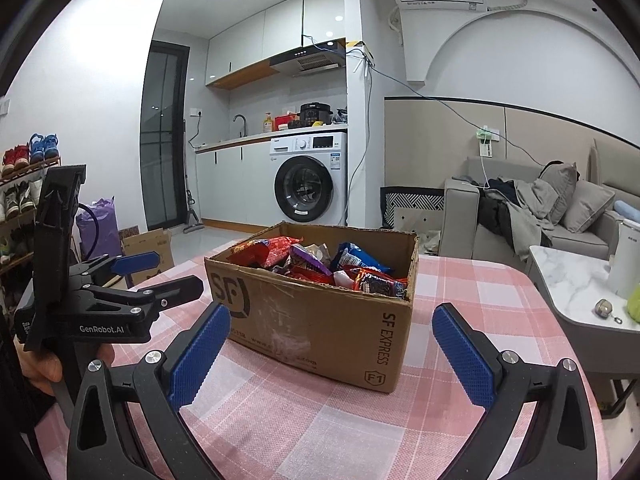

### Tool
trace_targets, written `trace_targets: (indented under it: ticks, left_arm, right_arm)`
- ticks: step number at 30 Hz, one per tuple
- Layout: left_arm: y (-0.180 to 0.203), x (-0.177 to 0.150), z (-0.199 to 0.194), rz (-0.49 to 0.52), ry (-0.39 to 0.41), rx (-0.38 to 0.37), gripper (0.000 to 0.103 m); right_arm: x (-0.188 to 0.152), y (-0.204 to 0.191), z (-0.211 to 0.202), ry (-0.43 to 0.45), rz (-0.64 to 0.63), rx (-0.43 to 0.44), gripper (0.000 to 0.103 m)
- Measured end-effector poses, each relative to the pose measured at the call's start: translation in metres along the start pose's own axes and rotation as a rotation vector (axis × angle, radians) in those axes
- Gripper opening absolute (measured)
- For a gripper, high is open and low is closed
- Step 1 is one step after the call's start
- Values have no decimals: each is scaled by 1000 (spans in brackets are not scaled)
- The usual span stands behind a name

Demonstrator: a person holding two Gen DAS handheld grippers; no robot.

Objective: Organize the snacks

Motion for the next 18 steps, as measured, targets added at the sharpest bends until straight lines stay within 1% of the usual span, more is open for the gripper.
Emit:
trace_targets:
  ticks: [18]
  left_arm:
    - [-1,-1,0,-1,-1,2,103]
  right_arm:
    - [0,1,0,1,4,7,103]
Point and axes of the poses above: each gripper's, at about its wrist camera, not at the fingertips, and z roughly the way its jaws point, y to its right, x to its top, the point moved 3 cm from there along z, roughly the way its jaws point, and after that the axes turned 8 degrees about x, right-handed, at the moved point
